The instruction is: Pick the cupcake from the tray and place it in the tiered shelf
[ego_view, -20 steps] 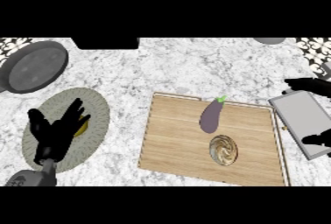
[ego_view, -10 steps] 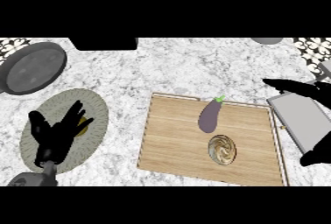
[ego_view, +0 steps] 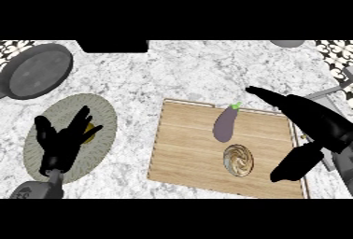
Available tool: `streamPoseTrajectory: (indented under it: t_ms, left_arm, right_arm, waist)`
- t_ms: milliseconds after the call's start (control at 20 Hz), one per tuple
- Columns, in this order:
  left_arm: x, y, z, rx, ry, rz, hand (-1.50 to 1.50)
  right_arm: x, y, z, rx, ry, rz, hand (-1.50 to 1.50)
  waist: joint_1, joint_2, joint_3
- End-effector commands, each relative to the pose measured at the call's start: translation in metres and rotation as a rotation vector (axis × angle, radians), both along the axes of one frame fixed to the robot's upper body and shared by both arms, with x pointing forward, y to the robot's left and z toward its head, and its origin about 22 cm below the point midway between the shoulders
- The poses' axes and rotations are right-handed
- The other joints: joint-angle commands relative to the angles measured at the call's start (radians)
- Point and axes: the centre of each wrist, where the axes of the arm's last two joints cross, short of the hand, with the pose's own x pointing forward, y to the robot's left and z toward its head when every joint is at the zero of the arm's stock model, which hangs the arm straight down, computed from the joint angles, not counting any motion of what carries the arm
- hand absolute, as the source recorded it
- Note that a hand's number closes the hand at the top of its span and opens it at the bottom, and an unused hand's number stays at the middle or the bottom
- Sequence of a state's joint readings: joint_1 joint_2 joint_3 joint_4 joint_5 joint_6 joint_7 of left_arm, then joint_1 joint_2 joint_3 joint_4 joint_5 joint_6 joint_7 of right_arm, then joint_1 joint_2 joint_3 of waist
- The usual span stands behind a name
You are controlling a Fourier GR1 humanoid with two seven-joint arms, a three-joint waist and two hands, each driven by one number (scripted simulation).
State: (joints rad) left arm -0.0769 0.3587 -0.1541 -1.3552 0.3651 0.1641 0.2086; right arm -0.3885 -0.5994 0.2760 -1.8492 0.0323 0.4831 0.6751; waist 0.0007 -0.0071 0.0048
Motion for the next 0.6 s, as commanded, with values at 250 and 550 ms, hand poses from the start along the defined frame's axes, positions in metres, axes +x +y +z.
streamPoseTrajectory:
  t_ms: [250, 550]
  left_arm:
    - [-0.012, -0.004, -0.025, 0.000, 0.049, 0.023, 0.00]
    - [0.000, -0.005, 0.001, 0.008, 0.074, 0.017, 0.00]
  right_arm:
    - [-0.022, 0.065, -0.029, -0.185, 0.067, -0.001, -1.50]
    - [-0.023, 0.070, -0.038, -0.259, 0.081, -0.027, -1.50]
  waist:
    - [0.003, 0.007, -0.006]
    - [0.001, 0.006, -0.005]
